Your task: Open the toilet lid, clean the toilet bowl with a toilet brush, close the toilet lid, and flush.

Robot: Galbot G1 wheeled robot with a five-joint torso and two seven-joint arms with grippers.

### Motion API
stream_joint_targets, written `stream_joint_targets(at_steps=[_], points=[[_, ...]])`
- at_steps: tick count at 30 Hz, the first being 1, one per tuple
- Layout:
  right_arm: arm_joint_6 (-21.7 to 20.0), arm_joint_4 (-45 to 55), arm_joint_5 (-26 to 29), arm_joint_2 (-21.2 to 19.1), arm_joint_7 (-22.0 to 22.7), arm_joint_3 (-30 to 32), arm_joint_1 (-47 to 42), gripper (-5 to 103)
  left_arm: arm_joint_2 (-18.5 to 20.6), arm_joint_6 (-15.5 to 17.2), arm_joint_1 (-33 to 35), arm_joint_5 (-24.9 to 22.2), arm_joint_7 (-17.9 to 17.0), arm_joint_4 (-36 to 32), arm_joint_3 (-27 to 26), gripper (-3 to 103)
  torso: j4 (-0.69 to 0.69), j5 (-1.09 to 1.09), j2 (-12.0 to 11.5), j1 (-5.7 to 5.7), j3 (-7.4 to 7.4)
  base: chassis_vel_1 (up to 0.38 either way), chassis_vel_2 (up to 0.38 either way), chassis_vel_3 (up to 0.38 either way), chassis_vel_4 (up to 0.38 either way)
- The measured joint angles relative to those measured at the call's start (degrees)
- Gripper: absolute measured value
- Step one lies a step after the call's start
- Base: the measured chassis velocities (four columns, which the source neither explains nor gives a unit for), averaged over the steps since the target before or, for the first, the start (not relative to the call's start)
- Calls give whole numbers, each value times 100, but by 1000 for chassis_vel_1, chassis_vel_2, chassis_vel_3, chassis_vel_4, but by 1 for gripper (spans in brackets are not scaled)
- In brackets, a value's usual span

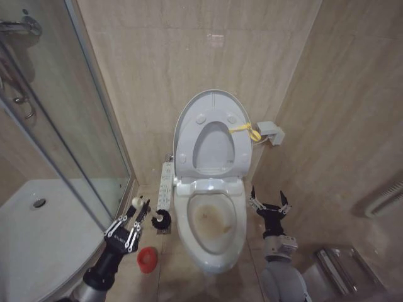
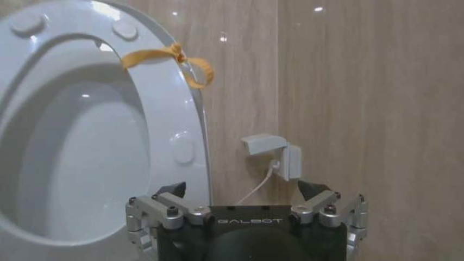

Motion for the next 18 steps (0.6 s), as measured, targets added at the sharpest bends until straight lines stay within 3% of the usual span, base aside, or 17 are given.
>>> stream_joint_targets(at_steps=[3, 6, 18], points=[[0, 0, 0, 0, 0, 0, 1, 100, 208, 103, -294, -255, 44, 12, 99, 20, -3, 0, -3, 6, 3, -162, 137, 95, -158], [0, 0, 0, 0, 0, 0, 2, 100, 346, 229, -427, -550, 116, -122, 183, 20, 5, 0, -2, 3, 2, -29, 78, 23, -37], [0, 0, 0, 0, 0, 0, -1, 100, 754, 327, -1069, -1186, 493, -111, 804, 20, 2, 1, 1, -4, -2, 23, -38, -22, 42]])
